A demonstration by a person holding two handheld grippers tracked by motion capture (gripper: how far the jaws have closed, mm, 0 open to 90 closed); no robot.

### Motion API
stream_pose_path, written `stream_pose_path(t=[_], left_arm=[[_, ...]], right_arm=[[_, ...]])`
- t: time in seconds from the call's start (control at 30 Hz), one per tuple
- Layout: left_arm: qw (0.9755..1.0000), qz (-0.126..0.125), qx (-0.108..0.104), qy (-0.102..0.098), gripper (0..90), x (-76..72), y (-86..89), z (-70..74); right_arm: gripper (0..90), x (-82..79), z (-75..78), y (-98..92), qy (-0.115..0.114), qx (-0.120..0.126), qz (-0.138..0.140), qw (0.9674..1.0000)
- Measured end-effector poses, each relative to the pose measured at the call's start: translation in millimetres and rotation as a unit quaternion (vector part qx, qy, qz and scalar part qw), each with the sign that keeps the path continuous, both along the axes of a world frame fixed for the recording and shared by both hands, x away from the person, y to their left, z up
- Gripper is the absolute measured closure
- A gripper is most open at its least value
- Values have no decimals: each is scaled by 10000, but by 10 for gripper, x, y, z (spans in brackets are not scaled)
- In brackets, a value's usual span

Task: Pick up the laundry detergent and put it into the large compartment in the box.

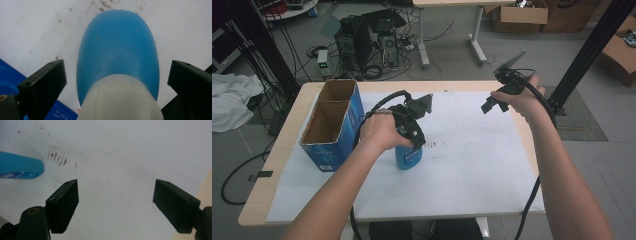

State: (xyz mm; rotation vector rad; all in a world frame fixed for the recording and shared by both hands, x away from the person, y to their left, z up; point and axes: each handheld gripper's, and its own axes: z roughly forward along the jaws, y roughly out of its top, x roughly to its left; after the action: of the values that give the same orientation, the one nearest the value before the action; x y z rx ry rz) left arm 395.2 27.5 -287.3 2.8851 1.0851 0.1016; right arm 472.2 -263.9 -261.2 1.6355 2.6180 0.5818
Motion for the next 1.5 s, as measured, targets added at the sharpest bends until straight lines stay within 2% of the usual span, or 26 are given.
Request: stream_pose_path(t=[0.53, 0.77, 1.5], left_arm=[[10000, 21, 18, -24, 145, 1, 3, 8], [10000, 31, 83, -36, 166, 3, -3, -3], [9999, -3, 76, -73, 345, 20, -5, 13]], right_arm=[[211, -4, -19, -16, 12, 7, -4, 10000], [211, -4, -23, -23, 15, 20, -14, 10000], [212, 4, -34, -38, 7, 13, -21, 10000]])
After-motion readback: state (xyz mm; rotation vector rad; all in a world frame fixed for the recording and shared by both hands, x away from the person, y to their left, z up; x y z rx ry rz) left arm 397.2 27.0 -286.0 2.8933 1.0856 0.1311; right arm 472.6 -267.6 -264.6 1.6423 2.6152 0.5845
